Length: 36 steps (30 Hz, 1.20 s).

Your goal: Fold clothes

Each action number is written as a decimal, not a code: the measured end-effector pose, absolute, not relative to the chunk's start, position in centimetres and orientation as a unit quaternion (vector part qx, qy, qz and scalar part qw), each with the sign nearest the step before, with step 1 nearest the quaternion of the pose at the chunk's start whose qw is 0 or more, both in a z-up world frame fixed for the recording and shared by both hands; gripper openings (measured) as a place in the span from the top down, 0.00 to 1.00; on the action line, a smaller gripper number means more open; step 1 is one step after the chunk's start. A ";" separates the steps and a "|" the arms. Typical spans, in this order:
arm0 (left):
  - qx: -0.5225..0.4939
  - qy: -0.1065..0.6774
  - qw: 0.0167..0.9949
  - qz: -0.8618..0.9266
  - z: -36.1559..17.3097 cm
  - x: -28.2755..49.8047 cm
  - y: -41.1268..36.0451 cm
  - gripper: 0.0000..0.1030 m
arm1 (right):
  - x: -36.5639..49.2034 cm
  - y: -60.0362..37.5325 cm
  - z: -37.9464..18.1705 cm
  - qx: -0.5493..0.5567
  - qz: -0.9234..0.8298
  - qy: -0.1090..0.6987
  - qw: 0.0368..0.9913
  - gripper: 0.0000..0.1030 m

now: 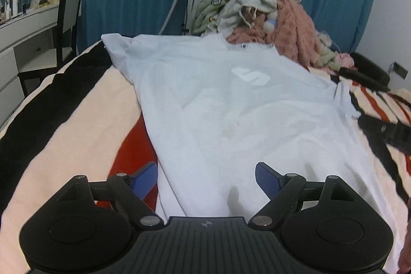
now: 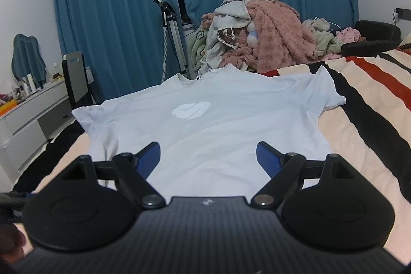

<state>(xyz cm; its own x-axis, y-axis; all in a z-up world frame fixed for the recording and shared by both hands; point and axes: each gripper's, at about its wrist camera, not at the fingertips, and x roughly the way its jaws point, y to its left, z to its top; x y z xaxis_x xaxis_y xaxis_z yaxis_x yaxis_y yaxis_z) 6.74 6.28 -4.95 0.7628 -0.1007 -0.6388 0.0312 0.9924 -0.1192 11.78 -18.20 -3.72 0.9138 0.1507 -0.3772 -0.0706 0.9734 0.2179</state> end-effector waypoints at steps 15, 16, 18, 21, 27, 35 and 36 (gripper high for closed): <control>-0.068 0.376 0.920 -0.090 -5.3 3.5 5.9 0.51 | 10.9 -20.7 -2.7 0.154 0.048 0.201 0.966 0.19; -0.072 0.380 0.916 -0.102 -5.4 3.2 5.8 0.52 | 10.8 -20.8 -2.7 0.157 0.047 0.202 0.965 0.19; -0.074 0.400 0.906 -0.119 -5.8 2.6 5.3 0.56 | 10.9 -21.1 -2.8 0.163 0.045 0.205 0.964 0.19; -0.072 0.432 0.889 -0.132 -6.5 2.0 4.6 0.57 | 10.9 -21.4 -2.9 0.171 0.042 0.209 0.962 0.19; -0.047 0.477 0.872 -0.094 -7.7 2.4 4.0 0.81 | 10.9 -21.3 -3.0 0.166 0.035 0.212 0.962 0.19; -0.056 0.500 0.861 -0.081 -6.2 2.4 6.3 0.99 | 10.7 -21.2 -2.7 0.158 0.038 0.208 0.965 0.19; -0.064 0.502 0.859 -0.080 -5.6 2.2 7.1 0.99 | 10.6 -21.3 -2.7 0.159 0.037 0.207 0.965 0.19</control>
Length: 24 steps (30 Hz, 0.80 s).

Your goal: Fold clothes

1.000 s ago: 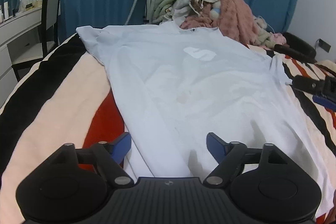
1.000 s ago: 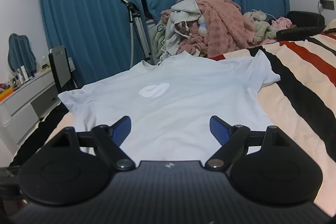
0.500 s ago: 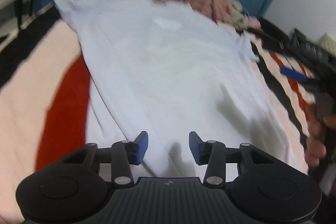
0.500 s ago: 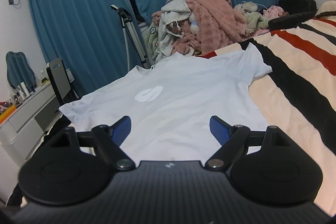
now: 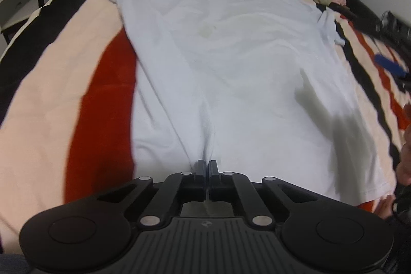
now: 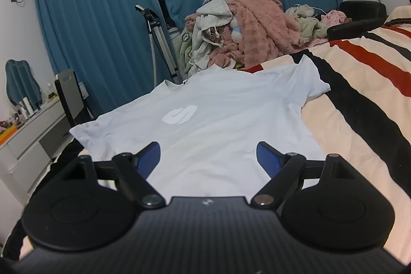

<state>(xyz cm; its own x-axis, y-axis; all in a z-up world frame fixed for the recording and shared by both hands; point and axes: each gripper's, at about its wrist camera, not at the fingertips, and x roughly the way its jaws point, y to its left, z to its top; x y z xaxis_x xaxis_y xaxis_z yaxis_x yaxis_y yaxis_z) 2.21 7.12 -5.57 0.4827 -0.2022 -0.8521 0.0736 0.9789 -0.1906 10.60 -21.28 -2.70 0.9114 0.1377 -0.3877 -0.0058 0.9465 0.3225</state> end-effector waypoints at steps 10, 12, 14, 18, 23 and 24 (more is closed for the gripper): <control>-0.013 0.537 0.842 0.043 -0.4 1.9 17.4 0.99 | 10.5 -21.5 -2.5 0.166 0.037 0.204 0.964 0.19; 0.007 0.544 0.837 0.051 -0.3 2.3 17.8 0.98 | 10.4 -21.4 -2.5 0.164 0.036 0.205 0.964 0.19; 0.014 0.550 0.834 0.045 -0.4 2.6 17.6 0.98 | 10.3 -21.4 -2.5 0.162 0.034 0.205 0.965 0.19; 0.003 0.550 0.835 0.030 -0.4 2.8 16.9 0.73 | 10.3 -21.6 -2.5 0.164 0.030 0.204 0.965 0.19; -0.027 0.501 0.865 0.001 0.1 4.1 15.7 0.45 | 10.3 -21.3 -2.7 0.161 0.030 0.207 0.964 0.19; -0.034 0.491 0.870 -0.001 0.0 4.7 15.4 0.39 | 10.3 -21.2 -2.8 0.160 0.030 0.208 0.964 0.19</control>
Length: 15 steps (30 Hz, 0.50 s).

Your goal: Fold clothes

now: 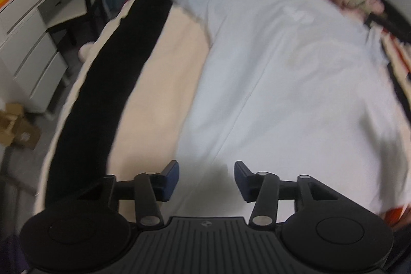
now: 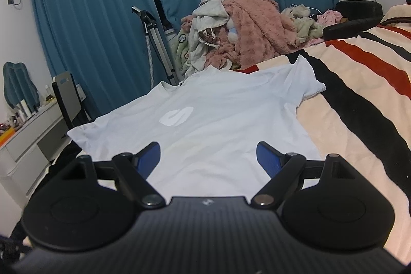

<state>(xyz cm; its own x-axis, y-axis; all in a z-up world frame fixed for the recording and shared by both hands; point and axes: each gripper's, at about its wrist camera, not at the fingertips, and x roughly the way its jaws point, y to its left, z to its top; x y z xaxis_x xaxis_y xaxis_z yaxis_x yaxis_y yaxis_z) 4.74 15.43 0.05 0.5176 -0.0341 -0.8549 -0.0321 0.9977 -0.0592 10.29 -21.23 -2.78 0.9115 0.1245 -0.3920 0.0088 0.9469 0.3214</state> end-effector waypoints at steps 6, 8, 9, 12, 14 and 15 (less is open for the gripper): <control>-0.053 0.393 0.918 0.002 0.4 9.7 13.5 0.26 | 10.3 -20.8 -3.2 0.148 0.027 0.214 0.965 0.19; -0.060 0.361 0.930 0.018 0.2 12.1 13.1 0.25 | 10.6 -20.7 -3.6 0.146 0.025 0.221 0.964 0.19; -0.067 0.346 0.936 0.028 0.1 13.6 13.1 0.25 | 10.8 -20.6 -3.8 0.146 0.025 0.225 0.963 0.19; -0.099 0.314 0.942 0.060 -1.4 18.4 14.6 0.25 | 11.3 -20.3 -4.4 0.139 0.027 0.235 0.962 0.19; -0.116 0.299 0.943 0.086 -2.3 22.3 16.3 0.25 | 11.8 -19.9 -4.9 0.129 0.025 0.238 0.962 0.19; -0.129 0.291 0.943 0.096 -2.7 24.0 17.2 0.25 | 12.2 -19.8 -5.2 0.126 0.025 0.242 0.962 0.19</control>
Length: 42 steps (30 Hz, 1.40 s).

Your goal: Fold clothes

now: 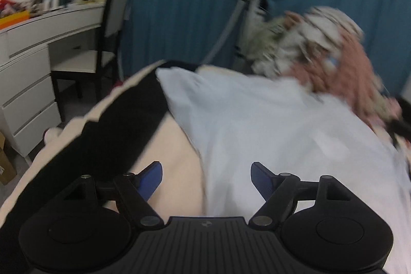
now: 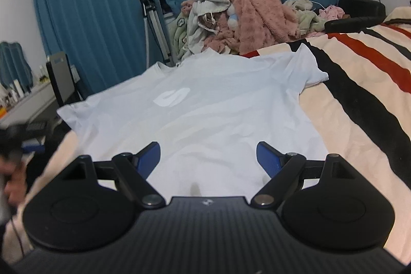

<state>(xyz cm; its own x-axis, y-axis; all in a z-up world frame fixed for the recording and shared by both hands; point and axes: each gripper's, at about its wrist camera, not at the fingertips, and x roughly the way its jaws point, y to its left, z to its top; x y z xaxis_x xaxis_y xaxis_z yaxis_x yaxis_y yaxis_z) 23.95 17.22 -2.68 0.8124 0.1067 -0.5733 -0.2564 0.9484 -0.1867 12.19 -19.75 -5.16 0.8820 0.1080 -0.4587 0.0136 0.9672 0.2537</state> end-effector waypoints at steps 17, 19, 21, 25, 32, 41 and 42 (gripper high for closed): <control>-0.250 0.237 0.935 0.083 -7.6 45.7 25.9 0.95 | 19.7 -18.5 -9.5 0.152 0.036 0.286 0.945 0.19; -0.226 0.226 0.942 0.102 -6.8 46.8 26.0 0.95 | 20.2 -18.3 -9.6 0.153 0.037 0.288 0.945 0.19; -0.189 0.228 0.945 0.140 -6.3 48.3 26.0 0.96 | 20.5 -17.9 -9.8 0.144 0.038 0.291 0.945 0.19; -0.138 0.255 0.942 0.168 -6.7 49.7 25.3 0.94 | 20.5 -17.8 -9.9 0.129 0.031 0.287 0.949 0.19; -0.126 0.229 0.946 0.189 -5.5 42.5 24.2 0.30 | 19.7 -17.9 -8.7 0.105 0.030 0.255 0.961 0.19; -0.066 0.214 0.970 0.096 -0.9 26.3 16.8 0.19 | 17.7 -18.9 -5.9 0.097 0.036 0.201 0.974 0.19; -0.063 0.218 0.970 0.089 -0.3 24.2 15.5 0.19 | 17.3 -19.1 -5.6 0.101 0.037 0.197 0.975 0.19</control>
<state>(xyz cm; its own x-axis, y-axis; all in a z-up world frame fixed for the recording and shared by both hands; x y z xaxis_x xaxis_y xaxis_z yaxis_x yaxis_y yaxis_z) 24.20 15.54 -0.35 0.8889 0.1459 -0.4342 -0.2008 0.9761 -0.0831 17.33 -19.11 -5.63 0.9197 0.1109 -0.3766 -0.0314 0.9770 0.2110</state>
